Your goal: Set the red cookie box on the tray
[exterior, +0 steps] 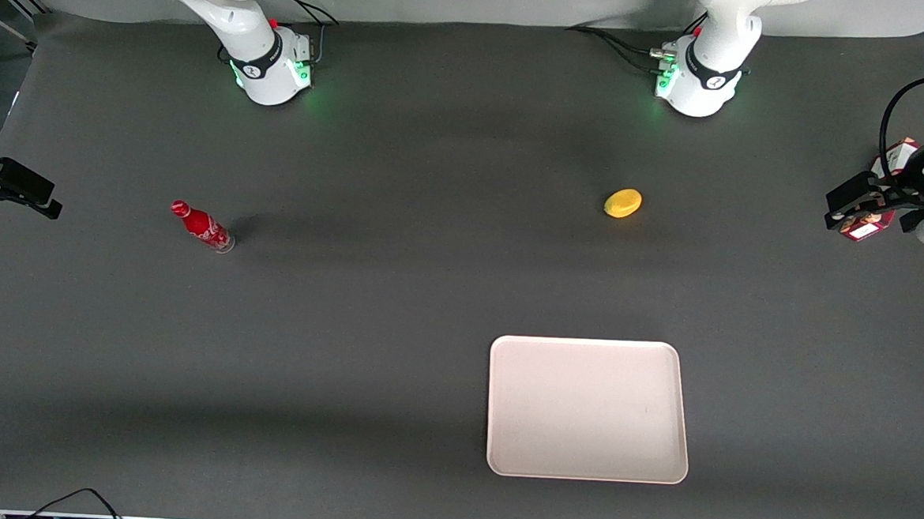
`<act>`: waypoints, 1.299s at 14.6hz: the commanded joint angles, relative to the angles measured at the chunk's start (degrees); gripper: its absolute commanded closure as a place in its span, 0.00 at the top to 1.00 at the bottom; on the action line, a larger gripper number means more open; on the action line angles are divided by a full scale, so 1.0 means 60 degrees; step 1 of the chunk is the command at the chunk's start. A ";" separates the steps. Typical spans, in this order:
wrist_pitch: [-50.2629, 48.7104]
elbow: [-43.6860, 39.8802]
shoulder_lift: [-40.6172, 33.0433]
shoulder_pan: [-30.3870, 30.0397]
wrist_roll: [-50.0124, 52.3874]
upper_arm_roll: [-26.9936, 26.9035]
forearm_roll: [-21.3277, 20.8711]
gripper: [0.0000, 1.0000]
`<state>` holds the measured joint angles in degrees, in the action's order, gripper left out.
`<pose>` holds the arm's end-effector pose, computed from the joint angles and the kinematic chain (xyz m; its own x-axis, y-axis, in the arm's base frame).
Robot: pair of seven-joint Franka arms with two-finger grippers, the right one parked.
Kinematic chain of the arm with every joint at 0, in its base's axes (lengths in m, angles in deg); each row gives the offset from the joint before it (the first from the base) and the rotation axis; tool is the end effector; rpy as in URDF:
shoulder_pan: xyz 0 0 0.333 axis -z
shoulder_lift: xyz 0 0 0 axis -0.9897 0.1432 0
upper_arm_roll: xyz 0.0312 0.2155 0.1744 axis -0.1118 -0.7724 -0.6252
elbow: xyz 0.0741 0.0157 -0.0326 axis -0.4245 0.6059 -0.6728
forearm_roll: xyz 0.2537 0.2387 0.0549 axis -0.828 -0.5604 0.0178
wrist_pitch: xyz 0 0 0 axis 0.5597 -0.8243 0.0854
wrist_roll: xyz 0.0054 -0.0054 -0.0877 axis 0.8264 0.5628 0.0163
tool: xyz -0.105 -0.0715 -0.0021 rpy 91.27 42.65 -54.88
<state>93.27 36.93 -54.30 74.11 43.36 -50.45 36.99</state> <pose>0.5074 -0.0136 0.5566 0.9992 -0.0098 0.0389 -0.0092 -0.9999 -0.0146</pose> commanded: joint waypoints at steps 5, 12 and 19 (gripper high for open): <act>-0.0636 0.0025 0.0206 -0.0055 -0.0051 -0.0211 0.0022 1.00; -0.0083 0.1651 0.0191 -0.0085 -0.4468 -0.3123 -0.0898 1.00; 0.2756 0.5165 -0.0921 -0.0671 -0.6860 -0.5101 -0.1764 1.00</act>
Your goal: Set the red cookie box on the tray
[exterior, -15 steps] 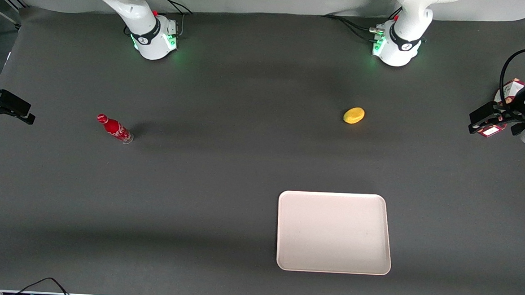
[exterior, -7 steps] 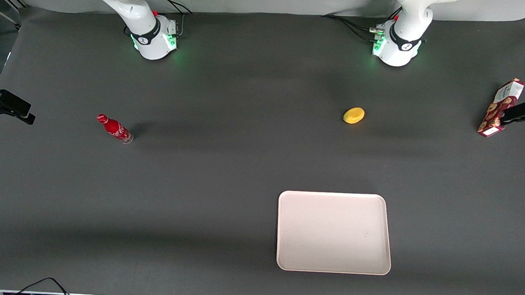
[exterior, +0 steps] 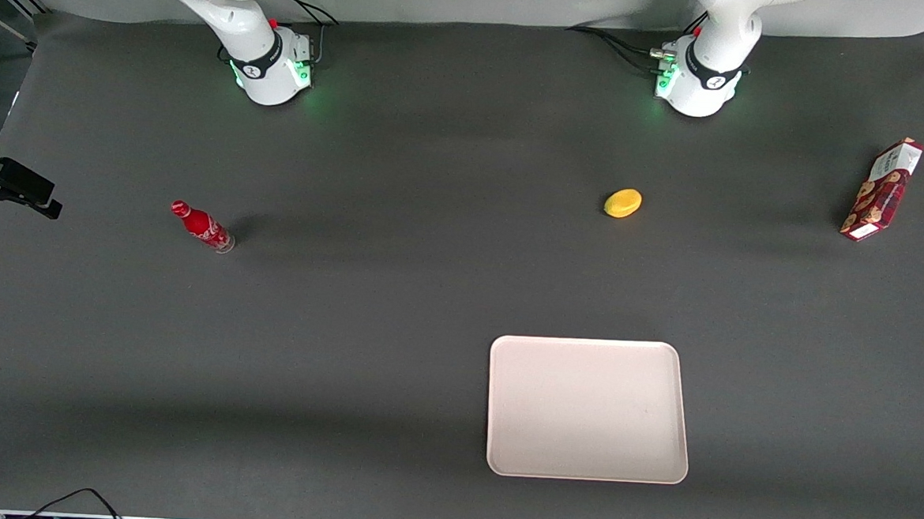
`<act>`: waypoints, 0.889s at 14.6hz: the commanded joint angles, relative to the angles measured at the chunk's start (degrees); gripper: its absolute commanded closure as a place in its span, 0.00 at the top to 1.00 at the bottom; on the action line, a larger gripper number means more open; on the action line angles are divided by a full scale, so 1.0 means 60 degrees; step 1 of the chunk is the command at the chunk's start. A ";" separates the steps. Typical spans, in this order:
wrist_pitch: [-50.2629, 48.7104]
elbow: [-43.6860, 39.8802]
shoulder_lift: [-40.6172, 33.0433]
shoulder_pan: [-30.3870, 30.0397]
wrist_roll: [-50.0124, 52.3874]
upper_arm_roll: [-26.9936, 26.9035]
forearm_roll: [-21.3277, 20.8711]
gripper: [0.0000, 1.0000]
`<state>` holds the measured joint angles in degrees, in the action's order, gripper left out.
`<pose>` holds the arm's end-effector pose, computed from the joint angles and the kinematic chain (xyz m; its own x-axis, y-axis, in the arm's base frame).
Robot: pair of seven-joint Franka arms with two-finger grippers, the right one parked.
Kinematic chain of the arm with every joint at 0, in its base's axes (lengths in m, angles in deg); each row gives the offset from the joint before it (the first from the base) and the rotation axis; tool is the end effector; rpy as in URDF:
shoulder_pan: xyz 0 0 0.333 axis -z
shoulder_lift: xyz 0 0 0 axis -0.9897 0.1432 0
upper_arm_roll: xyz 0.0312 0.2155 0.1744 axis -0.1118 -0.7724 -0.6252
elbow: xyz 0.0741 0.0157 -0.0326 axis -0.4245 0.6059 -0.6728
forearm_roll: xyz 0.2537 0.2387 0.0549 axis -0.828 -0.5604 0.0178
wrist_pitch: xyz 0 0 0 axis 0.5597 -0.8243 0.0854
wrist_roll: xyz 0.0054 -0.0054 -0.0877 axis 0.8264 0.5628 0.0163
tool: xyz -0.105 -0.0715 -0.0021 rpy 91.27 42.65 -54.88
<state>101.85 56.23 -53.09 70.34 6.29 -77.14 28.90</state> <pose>0.4182 0.2501 0.4135 0.9625 -0.1682 -0.2129 -0.1723 -0.9850 -0.0004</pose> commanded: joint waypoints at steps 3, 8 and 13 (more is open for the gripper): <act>0.3009 0.3326 -0.1182 -0.0234 -0.1370 -0.1343 -0.1203 1.00; 0.5399 0.4896 -0.0949 -0.0541 -0.2878 -0.2209 -0.1383 1.00; 0.7073 0.5089 0.0516 -0.0762 -0.4024 -0.2765 -0.1251 1.00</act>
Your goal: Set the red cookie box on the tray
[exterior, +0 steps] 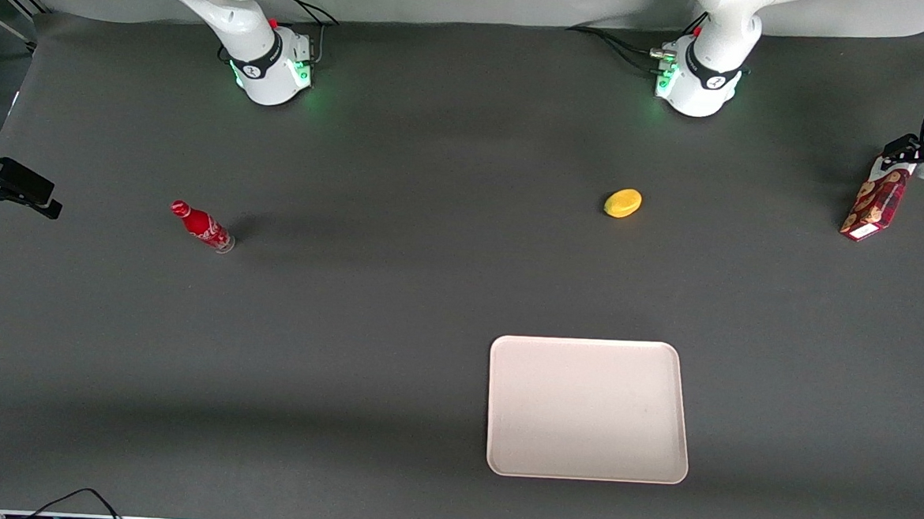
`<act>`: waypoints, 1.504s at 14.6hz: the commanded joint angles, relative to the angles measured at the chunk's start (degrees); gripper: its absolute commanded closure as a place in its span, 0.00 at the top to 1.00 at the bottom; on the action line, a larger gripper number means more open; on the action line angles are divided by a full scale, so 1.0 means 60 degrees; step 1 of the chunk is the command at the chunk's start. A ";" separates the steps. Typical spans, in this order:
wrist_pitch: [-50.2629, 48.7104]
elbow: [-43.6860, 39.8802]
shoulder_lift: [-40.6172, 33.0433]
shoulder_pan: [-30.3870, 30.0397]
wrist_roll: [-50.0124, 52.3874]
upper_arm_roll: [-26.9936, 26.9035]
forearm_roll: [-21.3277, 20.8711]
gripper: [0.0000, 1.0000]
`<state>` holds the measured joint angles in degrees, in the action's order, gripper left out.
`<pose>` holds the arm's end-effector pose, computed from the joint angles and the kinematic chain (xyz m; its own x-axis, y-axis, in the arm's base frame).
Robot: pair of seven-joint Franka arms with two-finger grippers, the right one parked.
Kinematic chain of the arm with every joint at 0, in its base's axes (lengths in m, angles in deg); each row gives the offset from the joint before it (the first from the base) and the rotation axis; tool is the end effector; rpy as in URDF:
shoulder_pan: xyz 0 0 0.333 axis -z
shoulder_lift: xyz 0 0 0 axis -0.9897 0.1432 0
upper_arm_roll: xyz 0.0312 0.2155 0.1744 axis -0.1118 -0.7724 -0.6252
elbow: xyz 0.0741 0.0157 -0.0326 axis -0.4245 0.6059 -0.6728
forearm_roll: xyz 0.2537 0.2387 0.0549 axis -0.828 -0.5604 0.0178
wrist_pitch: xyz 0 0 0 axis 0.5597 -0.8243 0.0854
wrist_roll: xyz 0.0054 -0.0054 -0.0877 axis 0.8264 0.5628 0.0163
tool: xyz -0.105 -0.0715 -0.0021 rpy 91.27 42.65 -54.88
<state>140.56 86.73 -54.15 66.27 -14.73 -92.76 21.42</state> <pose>0.2824 0.3213 0.2609 0.9251 -0.3565 -0.1307 -0.3654 -0.9294 -0.0515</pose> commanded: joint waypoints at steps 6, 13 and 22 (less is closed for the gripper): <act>0.1352 0.0078 0.1806 -0.0128 -0.1556 -0.0205 0.1222 1.00; 0.1544 0.0020 0.2262 -0.0025 -0.2336 -0.0205 0.2222 0.65; 0.0932 -0.0491 0.2159 0.0384 -0.2233 -0.0161 0.3112 0.00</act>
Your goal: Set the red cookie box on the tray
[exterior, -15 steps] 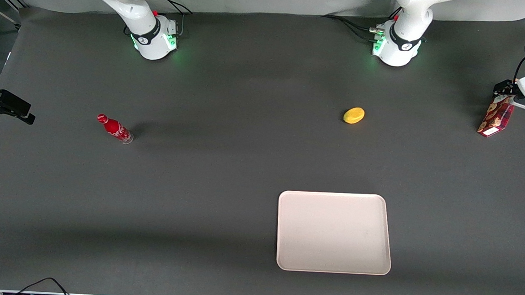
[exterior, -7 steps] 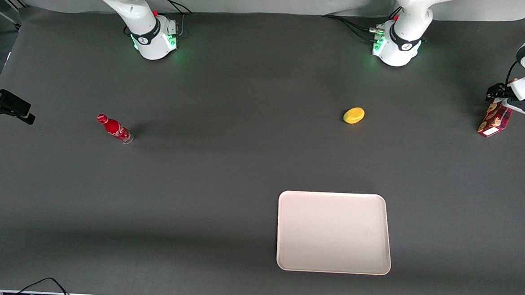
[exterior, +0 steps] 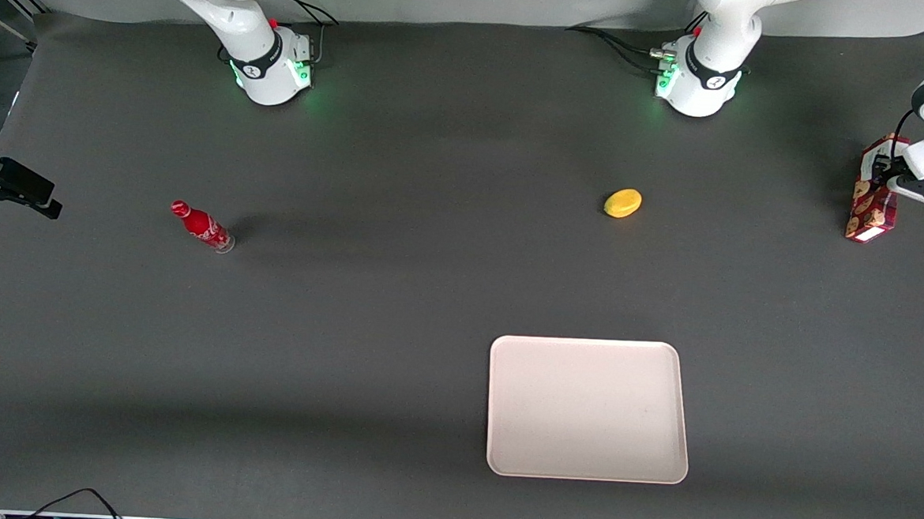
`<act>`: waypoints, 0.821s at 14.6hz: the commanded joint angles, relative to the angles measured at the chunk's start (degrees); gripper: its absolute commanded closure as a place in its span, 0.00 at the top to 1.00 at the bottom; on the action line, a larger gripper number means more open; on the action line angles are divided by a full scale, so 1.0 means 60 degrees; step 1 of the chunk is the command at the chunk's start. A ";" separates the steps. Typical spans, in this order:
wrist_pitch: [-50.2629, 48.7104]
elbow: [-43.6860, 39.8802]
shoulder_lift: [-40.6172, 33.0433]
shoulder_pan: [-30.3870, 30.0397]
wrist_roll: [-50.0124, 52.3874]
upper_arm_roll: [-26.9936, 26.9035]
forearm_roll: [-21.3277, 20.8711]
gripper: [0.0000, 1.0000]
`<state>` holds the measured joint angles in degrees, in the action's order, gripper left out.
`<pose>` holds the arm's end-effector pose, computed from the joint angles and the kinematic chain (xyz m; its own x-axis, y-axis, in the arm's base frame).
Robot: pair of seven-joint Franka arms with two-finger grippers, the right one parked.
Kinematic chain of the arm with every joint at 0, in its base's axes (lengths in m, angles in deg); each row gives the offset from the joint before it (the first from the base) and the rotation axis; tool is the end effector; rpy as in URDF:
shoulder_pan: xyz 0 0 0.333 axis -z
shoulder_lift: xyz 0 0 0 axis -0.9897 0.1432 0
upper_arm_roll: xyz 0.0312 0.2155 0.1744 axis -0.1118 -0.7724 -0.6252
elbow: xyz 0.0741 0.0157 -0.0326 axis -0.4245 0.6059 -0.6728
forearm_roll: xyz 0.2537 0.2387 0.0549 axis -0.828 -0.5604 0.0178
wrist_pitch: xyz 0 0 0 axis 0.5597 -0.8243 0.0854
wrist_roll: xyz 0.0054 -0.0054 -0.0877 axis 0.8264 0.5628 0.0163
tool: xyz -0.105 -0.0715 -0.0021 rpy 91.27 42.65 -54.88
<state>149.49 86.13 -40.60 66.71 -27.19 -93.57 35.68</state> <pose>0.2743 0.3326 0.1933 0.9170 -0.3783 -0.1264 -0.3808 -0.9247 0.0049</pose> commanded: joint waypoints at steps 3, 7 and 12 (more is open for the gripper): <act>-0.1989 -0.1501 -0.0129 0.0649 0.0177 0.0235 0.1354 0.00; -0.3982 -0.3464 -0.0144 0.0941 0.2049 0.1348 0.1355 0.00; -0.6457 -0.6232 -0.0071 0.1601 0.5986 0.3089 0.1268 0.00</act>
<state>119.88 57.78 -41.18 74.08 -3.63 -79.21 43.45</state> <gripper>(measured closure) 0.925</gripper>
